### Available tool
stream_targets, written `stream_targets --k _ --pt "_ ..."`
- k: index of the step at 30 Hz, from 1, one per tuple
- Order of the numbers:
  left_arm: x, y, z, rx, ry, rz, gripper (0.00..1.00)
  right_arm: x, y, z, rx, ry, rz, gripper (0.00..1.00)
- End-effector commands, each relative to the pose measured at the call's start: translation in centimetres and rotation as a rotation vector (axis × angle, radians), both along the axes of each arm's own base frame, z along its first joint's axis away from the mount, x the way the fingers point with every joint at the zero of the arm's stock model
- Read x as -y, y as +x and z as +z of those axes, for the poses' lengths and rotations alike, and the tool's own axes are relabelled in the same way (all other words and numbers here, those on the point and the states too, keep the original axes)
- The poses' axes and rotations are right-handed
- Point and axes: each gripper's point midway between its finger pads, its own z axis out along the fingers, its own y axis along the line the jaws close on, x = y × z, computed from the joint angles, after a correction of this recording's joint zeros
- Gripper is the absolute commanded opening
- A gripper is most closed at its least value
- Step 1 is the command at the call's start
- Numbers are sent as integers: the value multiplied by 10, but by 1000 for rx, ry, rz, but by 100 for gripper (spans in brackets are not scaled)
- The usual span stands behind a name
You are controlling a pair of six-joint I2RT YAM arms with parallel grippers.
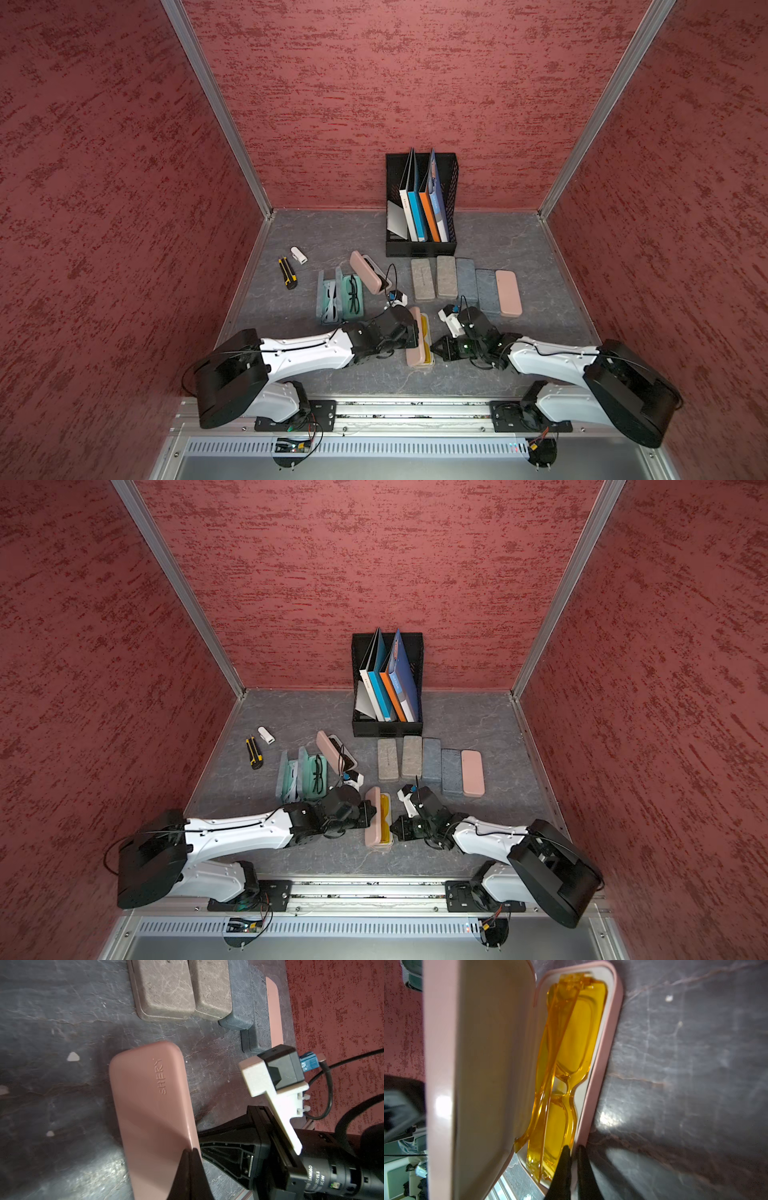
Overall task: Close the glasses case
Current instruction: Close the glasses case at the center of the board, then move the glasses case to the center of the board.
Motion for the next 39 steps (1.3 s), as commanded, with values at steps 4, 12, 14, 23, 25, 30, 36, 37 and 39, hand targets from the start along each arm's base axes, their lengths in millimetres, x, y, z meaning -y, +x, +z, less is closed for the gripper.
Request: stream_targets --k 4,12,14,23,25,30,36,37,39 --pt "-1 -8 -28 -49 61 -33 0 5 3 -1 28 -25 -13 8" --pt "2 -7 -18 -29 9 -27 5 46 18 42 127 -120 -178 29" --pt "1 -6 -11 -12 -16 -21 9 53 18 58 159 -117 -207 36" --pt "-50 -10 56 123 -97 93 71 28 -4 89 171 -19 -45 55" --pt "-79 -13 67 160 -90 157 78 16 -9 85 198 -90 10 61" --pt "-156 -36 90 243 -53 271 91 -19 -13 77 259 -268 104 66" --pt "-184 -58 113 330 -7 247 100 -43 -3 54 319 -554 146 67" --pt "-184 -60 113 335 13 242 100 -44 -1 47 319 -606 144 68" --pt "-182 -61 114 347 58 232 100 -43 4 41 332 -667 128 68"
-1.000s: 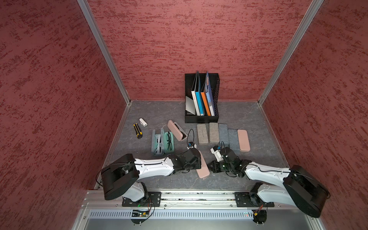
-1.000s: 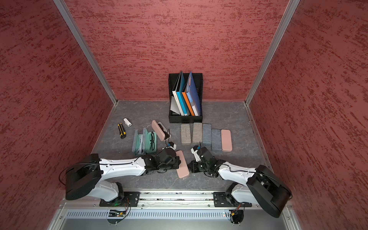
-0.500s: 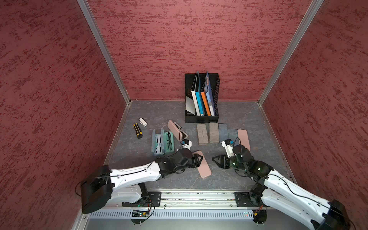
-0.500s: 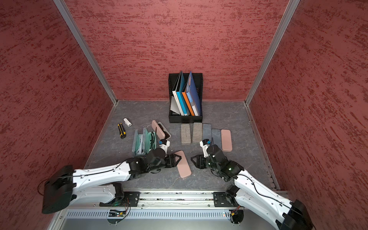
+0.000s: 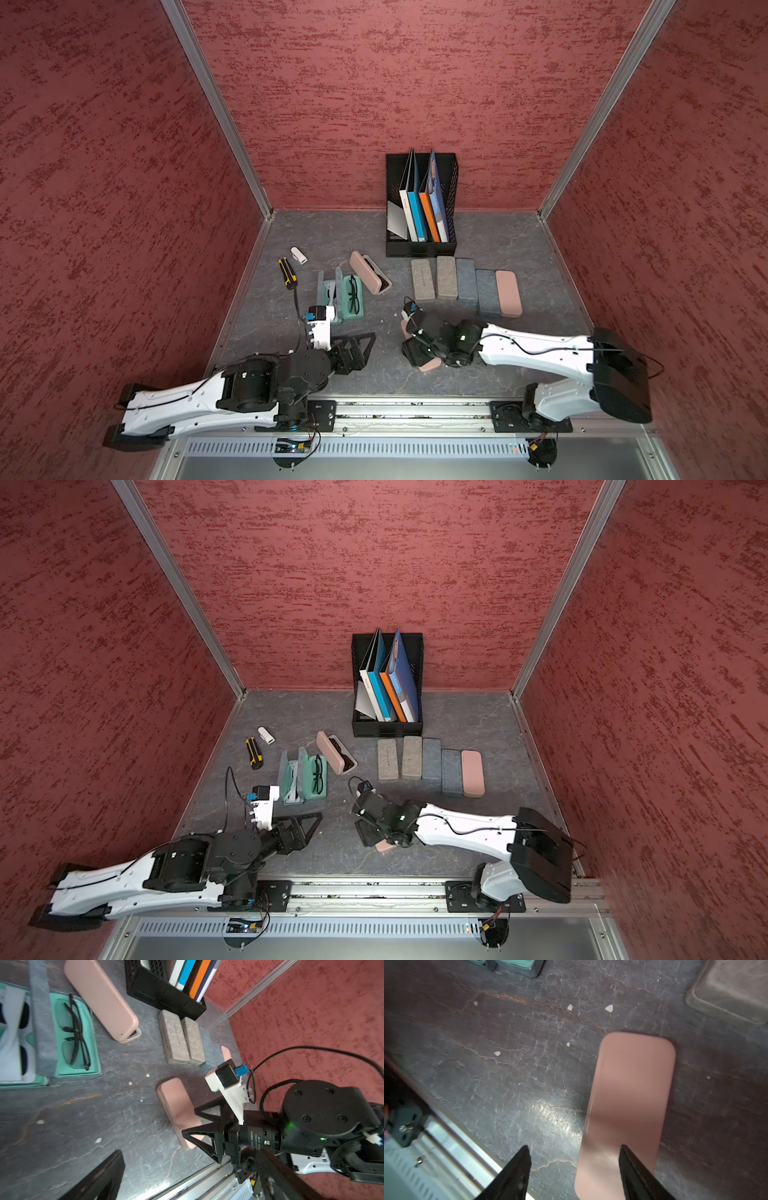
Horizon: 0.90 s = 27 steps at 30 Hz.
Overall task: Close the glasses case
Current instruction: Move the glasses case to the center of the board.
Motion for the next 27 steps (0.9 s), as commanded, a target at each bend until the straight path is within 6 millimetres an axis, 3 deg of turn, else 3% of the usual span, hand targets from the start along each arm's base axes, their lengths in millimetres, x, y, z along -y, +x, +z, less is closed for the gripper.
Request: stream_targets --k 1,6,11,19,27 --pt "-22 8 -8 46 159 91 100 24 12 -12 92 -189 -54 68" --pt "-14 7 2 76 146 73 100 25 19 -21 130 -286 -67 69" --pt "-16 6 -1 74 127 66 100 36 26 -34 158 -368 -106 69" --pt "-13 5 -4 73 133 57 100 74 43 -44 129 -329 -288 64" --pt "-13 4 -8 69 126 50 100 122 40 -56 85 -272 -459 59"
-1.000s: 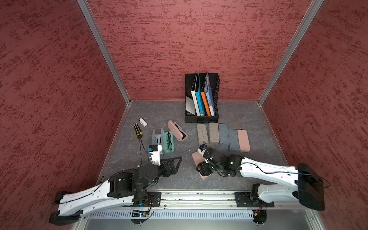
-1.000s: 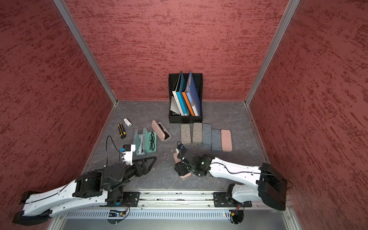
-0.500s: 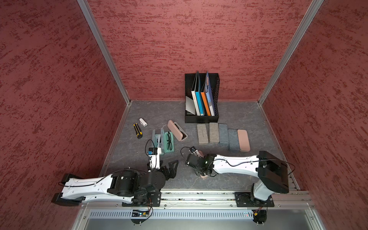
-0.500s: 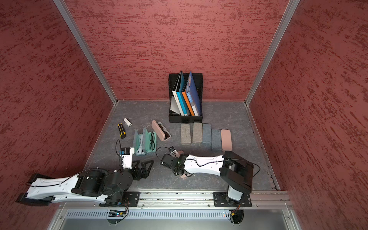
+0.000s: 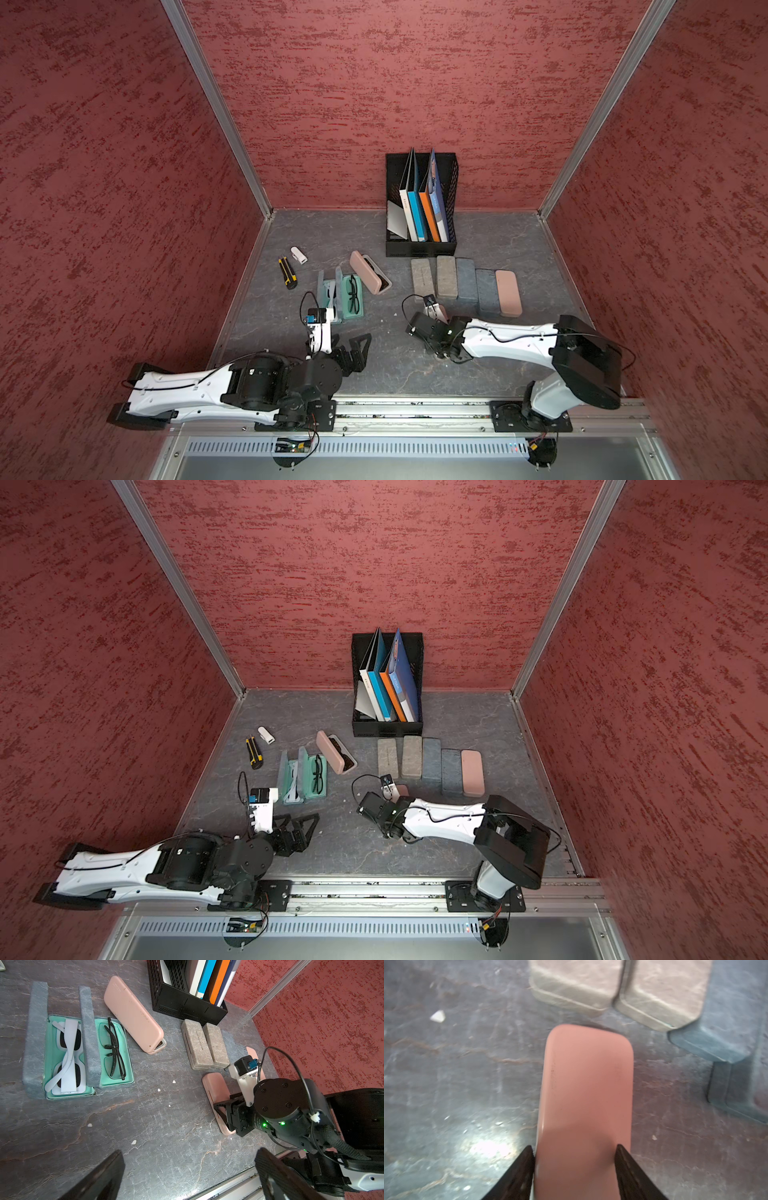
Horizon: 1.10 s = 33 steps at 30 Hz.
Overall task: Close the glasses case
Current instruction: Move the glasses case to the center of the board.
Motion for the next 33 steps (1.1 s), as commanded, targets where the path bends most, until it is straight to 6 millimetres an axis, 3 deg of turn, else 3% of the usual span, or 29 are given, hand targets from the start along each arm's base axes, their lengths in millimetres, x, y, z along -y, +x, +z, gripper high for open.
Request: stream_targets --k 1,8,25,28,33 --pt "-2 1 -4 11 0 6 100 36 -13 -18 -49 -14 -111 58" --pt "0 1 -7 18 -23 -6 100 81 -24 -27 -62 -8 -223 58" --pt "1 -4 -16 -6 -30 -34 100 102 -19 -29 -65 -113 -332 60" --pt "3 -4 -16 -3 -52 -42 100 104 -17 -23 -55 -129 -355 61" --pt "8 -5 -10 9 -63 -60 100 115 -11 4 -5 -207 -383 66"
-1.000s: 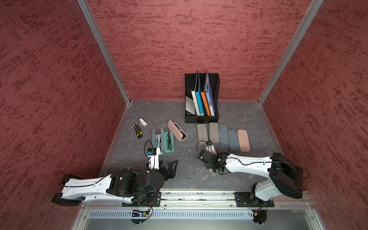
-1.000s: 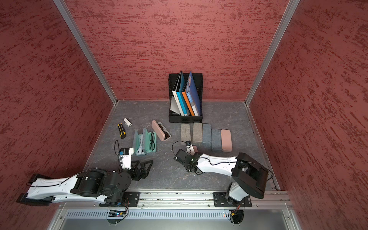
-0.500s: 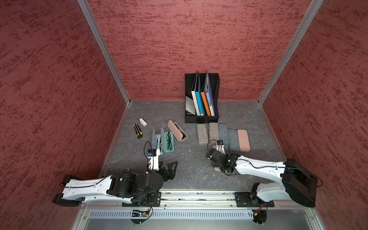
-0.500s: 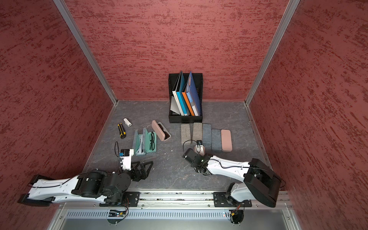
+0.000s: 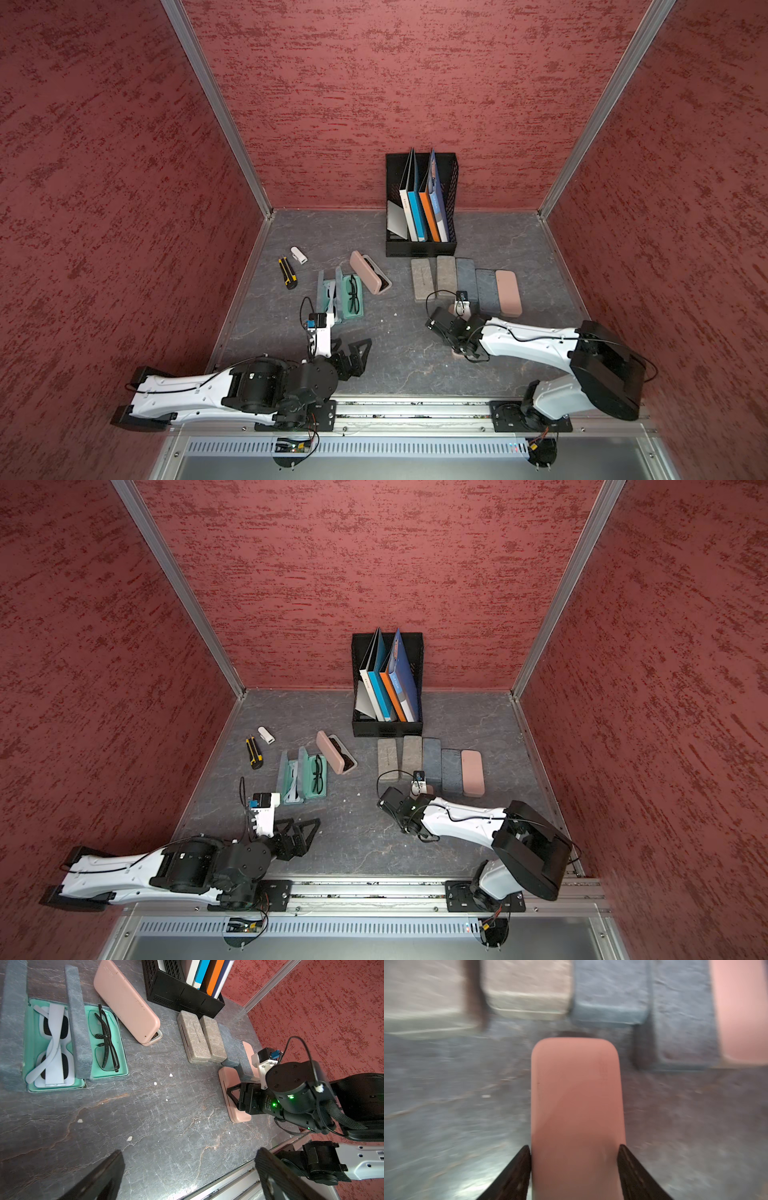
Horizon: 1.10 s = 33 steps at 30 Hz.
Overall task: Close the glasses case
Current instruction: Move the glasses case to the center of the board, then pick up the glasses case at the center of the board.
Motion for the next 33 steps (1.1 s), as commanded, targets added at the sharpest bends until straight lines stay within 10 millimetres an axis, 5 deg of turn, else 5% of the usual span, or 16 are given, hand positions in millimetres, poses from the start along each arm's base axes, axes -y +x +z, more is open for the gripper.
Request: stream_targets --k 1,6,11,15,20,26,33 --pt "6 -1 6 15 -11 -25 100 38 -15 9 -51 -159 -49 66" --pt "10 -2 4 10 -5 -36 100 42 -13 11 -39 -171 -55 67" --pt "9 -3 3 8 -6 -34 100 25 0 8 -26 -95 -17 68" --pt "7 -1 4 10 3 -23 100 -2 12 29 27 43 51 71" --pt "1 4 -1 -37 64 34 100 -49 17 62 96 296 221 83" --pt "2 24 -18 -174 84 82 100 -138 18 94 67 612 534 91" --pt "-17 48 -5 -218 -97 137 100 -206 66 111 -27 734 691 88"
